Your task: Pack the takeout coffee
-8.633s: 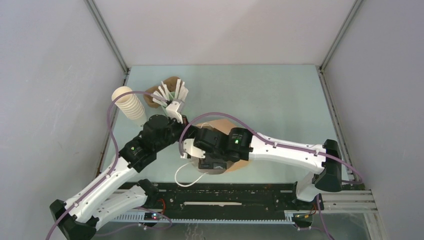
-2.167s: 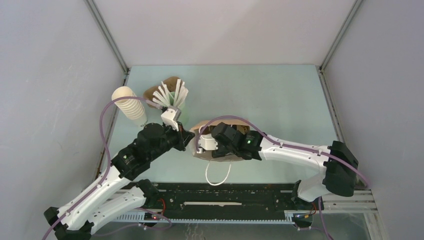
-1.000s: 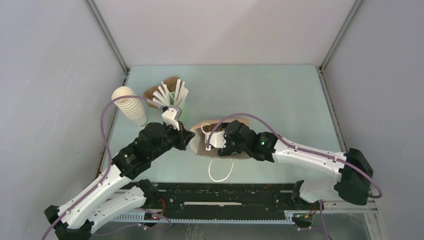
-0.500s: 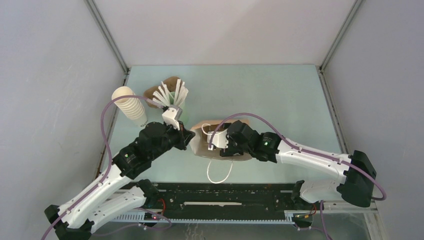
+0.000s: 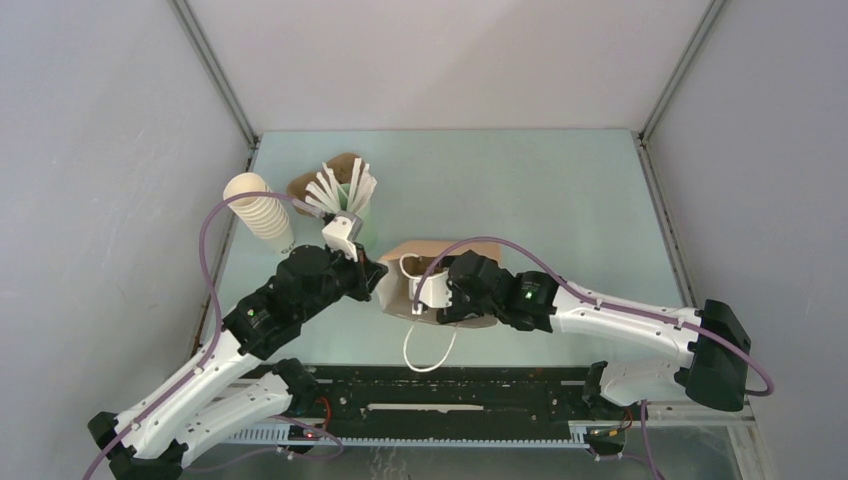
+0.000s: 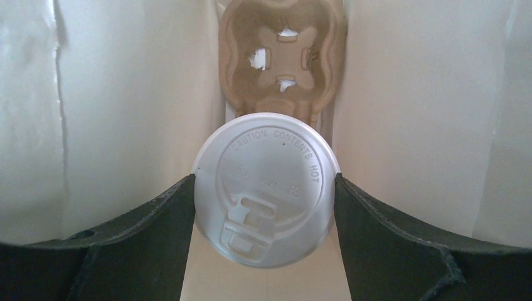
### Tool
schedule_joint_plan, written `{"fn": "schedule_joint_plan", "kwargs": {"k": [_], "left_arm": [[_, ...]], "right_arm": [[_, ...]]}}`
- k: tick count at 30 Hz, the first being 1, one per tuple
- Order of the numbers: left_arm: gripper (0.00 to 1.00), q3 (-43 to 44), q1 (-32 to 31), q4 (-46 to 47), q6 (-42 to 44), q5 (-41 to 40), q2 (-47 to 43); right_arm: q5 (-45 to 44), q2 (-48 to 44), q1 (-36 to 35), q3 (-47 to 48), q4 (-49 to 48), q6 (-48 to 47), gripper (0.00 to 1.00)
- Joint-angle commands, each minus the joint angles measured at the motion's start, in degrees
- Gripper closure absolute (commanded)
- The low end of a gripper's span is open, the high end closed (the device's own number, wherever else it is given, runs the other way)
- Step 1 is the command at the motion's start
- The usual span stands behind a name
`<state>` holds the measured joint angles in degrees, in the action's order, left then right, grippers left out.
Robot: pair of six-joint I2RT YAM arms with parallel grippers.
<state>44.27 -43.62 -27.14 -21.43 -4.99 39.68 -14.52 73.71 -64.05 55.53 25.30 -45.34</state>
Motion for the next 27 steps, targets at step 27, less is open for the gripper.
{"fn": "schedule_joint_plan", "kwargs": {"k": [27], "left_arm": [[1.0,1.6,0.0,-5.6,1.4,-2.1,0.5]], "right_arm": [[-1.1,-0.1,2.4,-1.4,-12.8,-8.4,0.37]]}}
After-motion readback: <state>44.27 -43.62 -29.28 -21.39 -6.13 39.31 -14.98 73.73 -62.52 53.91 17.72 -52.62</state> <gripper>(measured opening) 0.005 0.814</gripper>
